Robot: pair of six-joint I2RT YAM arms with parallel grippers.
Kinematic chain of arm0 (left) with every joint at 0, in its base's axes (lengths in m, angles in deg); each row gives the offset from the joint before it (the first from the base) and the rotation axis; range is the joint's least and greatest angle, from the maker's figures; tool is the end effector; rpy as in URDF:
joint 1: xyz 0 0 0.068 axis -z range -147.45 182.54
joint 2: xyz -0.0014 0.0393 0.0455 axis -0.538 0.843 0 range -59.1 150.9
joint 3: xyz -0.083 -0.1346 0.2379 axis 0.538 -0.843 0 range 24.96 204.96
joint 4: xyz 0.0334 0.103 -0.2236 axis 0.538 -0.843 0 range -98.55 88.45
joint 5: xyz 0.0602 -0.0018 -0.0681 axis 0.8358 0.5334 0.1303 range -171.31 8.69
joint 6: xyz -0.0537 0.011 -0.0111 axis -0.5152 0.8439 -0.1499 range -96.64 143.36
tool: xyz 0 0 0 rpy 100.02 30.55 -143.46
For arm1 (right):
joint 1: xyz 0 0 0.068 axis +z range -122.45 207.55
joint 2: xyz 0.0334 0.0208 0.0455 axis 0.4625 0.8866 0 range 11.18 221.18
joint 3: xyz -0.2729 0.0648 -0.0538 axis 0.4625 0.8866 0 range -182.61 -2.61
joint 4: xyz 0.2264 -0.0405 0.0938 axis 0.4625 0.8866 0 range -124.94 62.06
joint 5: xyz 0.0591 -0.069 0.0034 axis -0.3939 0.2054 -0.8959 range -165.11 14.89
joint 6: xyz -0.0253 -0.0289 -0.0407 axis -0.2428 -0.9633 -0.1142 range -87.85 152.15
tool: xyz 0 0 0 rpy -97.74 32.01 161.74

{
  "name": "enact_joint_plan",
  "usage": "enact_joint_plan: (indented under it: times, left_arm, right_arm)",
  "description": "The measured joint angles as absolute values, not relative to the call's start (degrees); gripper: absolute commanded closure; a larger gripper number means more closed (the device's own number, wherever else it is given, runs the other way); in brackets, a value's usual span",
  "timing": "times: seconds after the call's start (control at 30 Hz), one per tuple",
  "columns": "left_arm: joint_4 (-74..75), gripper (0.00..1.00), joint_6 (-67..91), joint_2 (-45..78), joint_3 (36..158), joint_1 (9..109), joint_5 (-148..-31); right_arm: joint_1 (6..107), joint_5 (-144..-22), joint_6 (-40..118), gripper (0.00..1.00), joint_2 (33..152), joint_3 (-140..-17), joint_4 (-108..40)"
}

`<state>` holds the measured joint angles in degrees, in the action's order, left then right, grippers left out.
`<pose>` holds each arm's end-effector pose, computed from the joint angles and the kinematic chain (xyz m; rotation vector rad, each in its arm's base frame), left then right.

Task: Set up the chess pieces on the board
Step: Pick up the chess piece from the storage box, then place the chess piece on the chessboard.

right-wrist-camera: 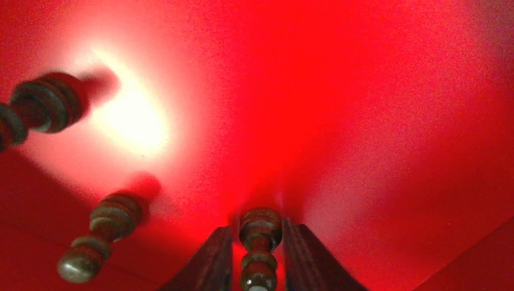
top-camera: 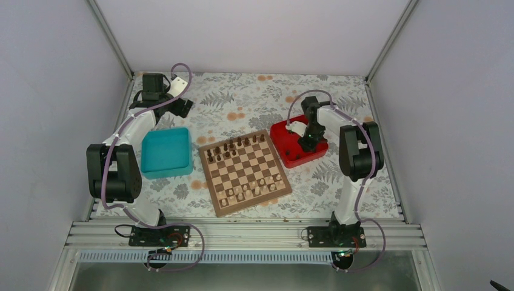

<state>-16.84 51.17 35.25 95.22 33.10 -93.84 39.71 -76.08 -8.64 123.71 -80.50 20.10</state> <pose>0.3626 -0.0119 0.2795 0.6602 2.1392 0.0105 0.3429 0.0747 0.1750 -1.3965 2.8034 0.0239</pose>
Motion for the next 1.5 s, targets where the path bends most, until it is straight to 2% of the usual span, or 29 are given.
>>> enact_joint_plan:
  times: [0.13,0.43,0.57,0.73,0.87,1.0,1.27,1.5]
  left_arm:
    - [-16.84,0.00,51.17,35.25,95.22,33.10,-93.86]
    - [-16.84,0.00,51.17,35.25,95.22,33.10,-93.93]
    - [-16.84,0.00,51.17,35.25,95.22,33.10,-94.06]
    - [-16.86,0.00,51.17,35.14,95.22,33.10,-94.26]
    - [-16.84,0.00,51.15,34.68,95.20,33.10,-94.63]
    - [-16.84,0.00,51.17,34.41,95.22,33.10,-95.00]
    - [-16.79,0.00,51.15,34.35,95.20,33.10,-95.09]
    - [-16.77,0.00,51.15,34.35,95.20,33.10,-95.09]
  right_arm:
    - [39.71,-76.15,-8.51,0.90,123.73,-80.59,20.17]
    - [41.33,-75.07,-8.14,0.93,120.52,-85.72,24.34]
    - [46.73,-73.54,-7.44,0.92,118.03,-92.83,27.42]
    - [58.97,-72.80,-6.50,0.91,117.92,-102.44,31.03]
    - [67.36,-72.98,-6.02,0.91,120.43,-109.13,33.50]
    - [71.16,-73.28,-5.96,0.91,124.56,-111.47,34.18]
    - [72.36,-74.57,-6.79,0.90,134.51,-111.95,34.03]
    - [73.00,-75.86,-7.49,0.90,137.81,-114.57,33.68]
